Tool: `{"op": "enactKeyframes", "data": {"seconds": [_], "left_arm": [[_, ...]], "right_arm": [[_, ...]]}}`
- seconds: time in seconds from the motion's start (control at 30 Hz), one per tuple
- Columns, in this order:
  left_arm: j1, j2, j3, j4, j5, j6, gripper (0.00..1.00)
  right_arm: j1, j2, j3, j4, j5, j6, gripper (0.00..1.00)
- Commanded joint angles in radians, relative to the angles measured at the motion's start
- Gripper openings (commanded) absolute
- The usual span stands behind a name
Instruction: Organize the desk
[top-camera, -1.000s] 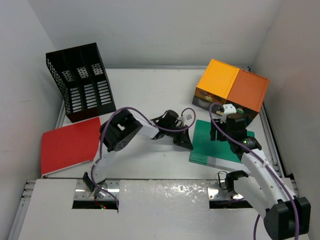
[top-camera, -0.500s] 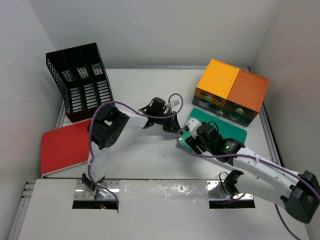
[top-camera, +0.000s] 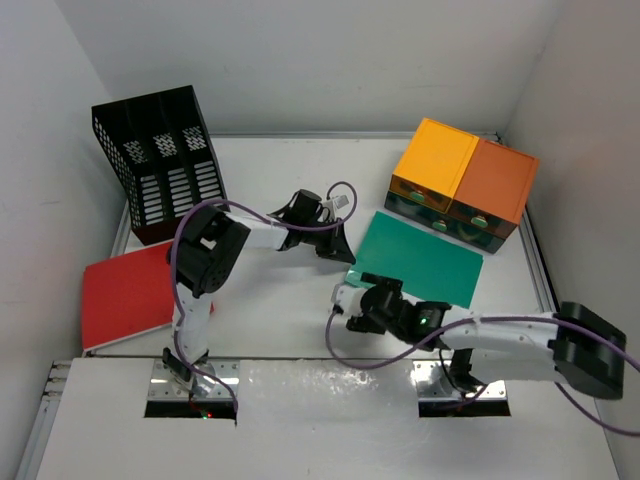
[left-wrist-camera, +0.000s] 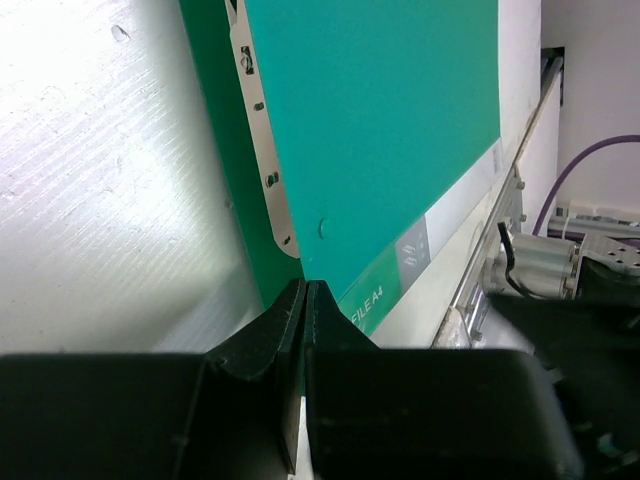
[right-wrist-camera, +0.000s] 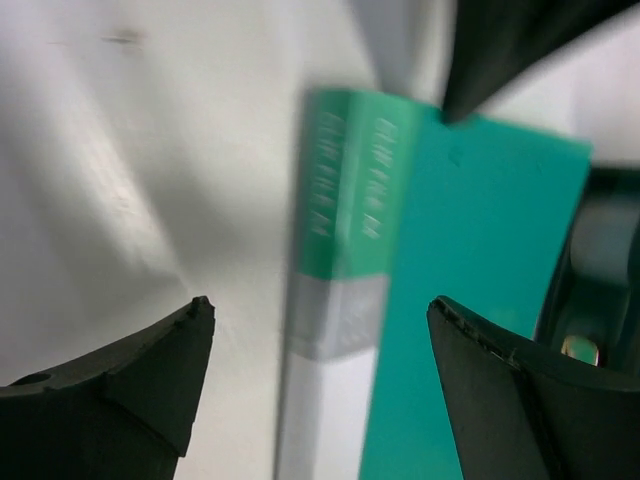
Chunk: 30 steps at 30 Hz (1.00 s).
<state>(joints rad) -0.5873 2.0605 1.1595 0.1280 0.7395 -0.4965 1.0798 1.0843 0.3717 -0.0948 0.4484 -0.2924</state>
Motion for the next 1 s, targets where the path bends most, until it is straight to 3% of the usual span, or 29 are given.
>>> {"op": "enactKeyframes", "data": {"seconds": [0.0,0.6,0.9,0.97], "left_arm": [[0.011,-0.068,0.023,0.021,0.026,0.021,0.00],[0.023,-0.151,0.040,-0.031,0.040,0.039,0.00],[0.023,-0.172,0.026,-0.077,0.038,0.081,0.00],[0.023,-0.177,0.023,-0.077,0.035,0.081,0.00]], "right_arm": [[0.107,0.097,-0.014,0.182,0.136,-0.059,0.85],[0.132,0.402,0.018,0.237,0.476,0.038,0.83],[0.126,0.588,0.059,0.268,0.702,0.030,0.72],[0.118,0.598,0.061,0.260,0.717,0.038,0.66]]}}
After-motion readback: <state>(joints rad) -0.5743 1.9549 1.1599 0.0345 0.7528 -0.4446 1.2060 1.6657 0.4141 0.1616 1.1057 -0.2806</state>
